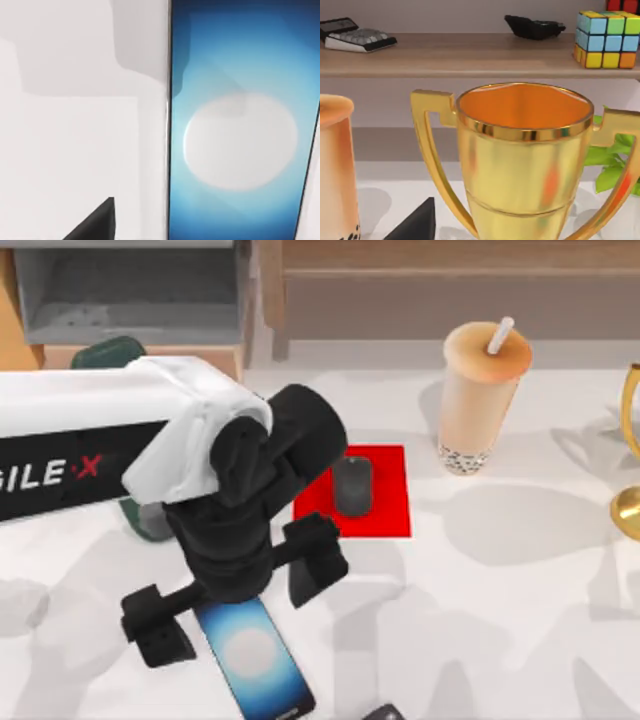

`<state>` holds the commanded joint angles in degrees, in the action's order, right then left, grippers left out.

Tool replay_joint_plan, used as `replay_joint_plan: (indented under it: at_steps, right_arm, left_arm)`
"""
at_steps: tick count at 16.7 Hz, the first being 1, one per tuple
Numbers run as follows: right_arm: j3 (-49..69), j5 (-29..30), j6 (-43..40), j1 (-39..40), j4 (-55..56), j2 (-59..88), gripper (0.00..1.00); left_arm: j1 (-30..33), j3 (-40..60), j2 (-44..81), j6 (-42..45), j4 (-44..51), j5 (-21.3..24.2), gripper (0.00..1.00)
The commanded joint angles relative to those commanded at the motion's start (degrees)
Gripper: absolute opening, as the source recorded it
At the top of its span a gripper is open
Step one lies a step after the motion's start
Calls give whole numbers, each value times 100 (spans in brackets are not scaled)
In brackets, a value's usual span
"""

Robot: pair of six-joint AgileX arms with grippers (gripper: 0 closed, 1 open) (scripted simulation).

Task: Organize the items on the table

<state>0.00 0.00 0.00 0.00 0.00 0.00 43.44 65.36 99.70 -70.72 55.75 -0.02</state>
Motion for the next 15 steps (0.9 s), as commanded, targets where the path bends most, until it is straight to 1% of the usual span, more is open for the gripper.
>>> replay_joint_plan:
  at_steps: [5,12,15]
  right_arm:
    - [0,0,0,0,0,0,100]
    - [0,0,0,0,0,0,100]
    - [0,0,0,0,0,0,100]
  left_arm:
    - [-25,-31,58,15,-77,-1,100]
    - [-13,-706,631,23,-1340,2,100]
    - [-11,-849,753,23,-1602,3,100]
